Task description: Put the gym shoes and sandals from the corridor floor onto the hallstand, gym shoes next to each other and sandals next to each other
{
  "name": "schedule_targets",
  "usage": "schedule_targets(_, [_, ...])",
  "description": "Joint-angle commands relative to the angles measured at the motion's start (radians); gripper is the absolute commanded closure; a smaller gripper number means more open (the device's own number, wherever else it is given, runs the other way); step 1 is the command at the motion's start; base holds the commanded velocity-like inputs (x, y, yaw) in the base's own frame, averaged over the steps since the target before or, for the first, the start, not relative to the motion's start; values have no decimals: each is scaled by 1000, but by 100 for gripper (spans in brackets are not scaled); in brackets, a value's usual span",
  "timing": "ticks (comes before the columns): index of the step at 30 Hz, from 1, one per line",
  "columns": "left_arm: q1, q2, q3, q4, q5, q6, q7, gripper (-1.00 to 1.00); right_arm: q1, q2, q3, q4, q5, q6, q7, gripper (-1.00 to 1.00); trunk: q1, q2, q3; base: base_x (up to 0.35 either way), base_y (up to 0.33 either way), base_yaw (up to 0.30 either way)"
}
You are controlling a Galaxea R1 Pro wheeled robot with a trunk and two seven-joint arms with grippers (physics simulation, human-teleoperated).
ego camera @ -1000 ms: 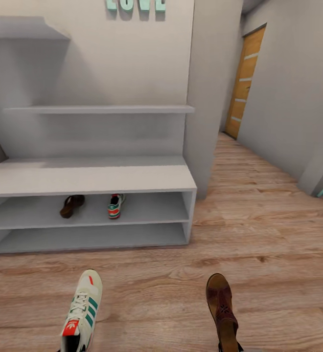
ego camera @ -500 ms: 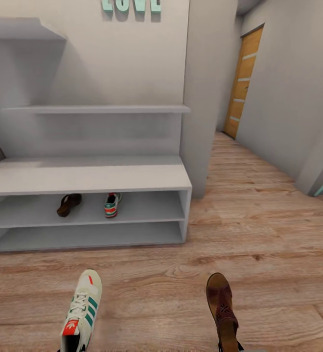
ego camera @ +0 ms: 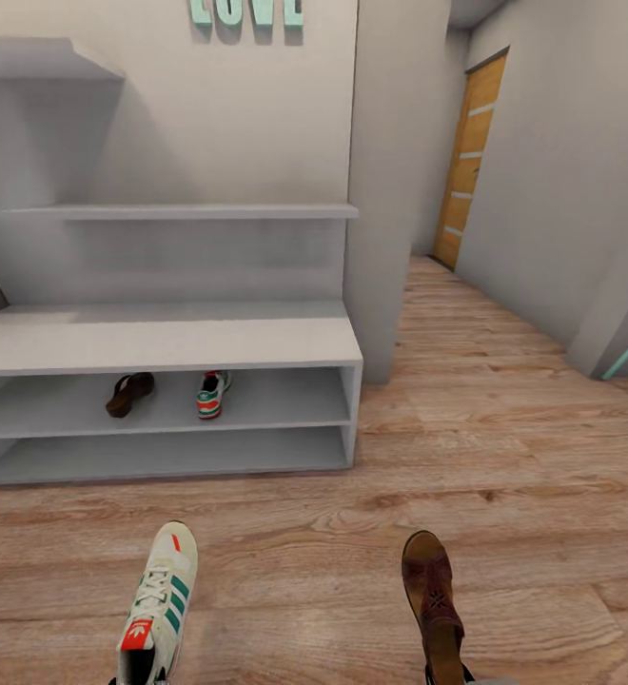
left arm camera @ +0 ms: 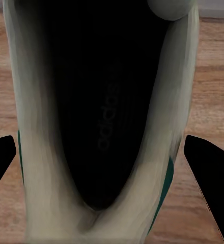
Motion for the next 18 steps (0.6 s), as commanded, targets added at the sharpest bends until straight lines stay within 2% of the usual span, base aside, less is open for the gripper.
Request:
schedule_targets(1, [-1,0,2,0,5,-2,-3,100,-1,1,-5,1,9,-2,0,100,0,0,-1,0,0,0])
schedule_targets(5, [-15,5,-4,1,1,27,-5,100,-1,-5,-6,-4,9,1,-1,100,0,0,-1,0,0,0])
schedule_targets(9, [-54,1,-7,-17,-7,160,-8,100,0,-27,-9,-29,9,8,-2,100,0,0,-1,0,0,0])
schedule_targets(11, [-87,-2,-9,-29,-12,234,-10,100,0,-41,-23,-59,9,17,-2,100,0,0,-1,0,0,0])
schedule_targets(13, [-123,-4,-10,-37,-19,301,-12,100,0,-60,-61,-92,7,41,-2,100,0,0,-1,0,0,0])
schedule_targets(14, [-152,-7,-11,-40,-26,343,-13,100,0,-74,-102,-113,7,71,-1,100,0,0,-1,0,0,0])
schedule_targets(15, [-168,-9,-11,-41,-31,363,-13,100,-1,-82,-127,-124,6,91,-1,100,0,0,-1,0,0,0])
schedule_targets(16, [-199,-16,-11,-43,-40,403,-14,100,-1,-99,-186,-149,4,137,1,100,0,0,-1,0,0,0])
schedule_targets(17, [-214,-21,-11,-43,-45,423,-14,100,-1,-107,-217,-163,4,164,2,100,0,0,-1,0,0,0])
schedule_targets(18, [-244,-31,-11,-44,-55,465,-14,100,-1,-120,-279,-191,2,220,6,100,0,0,-1,0,0,0])
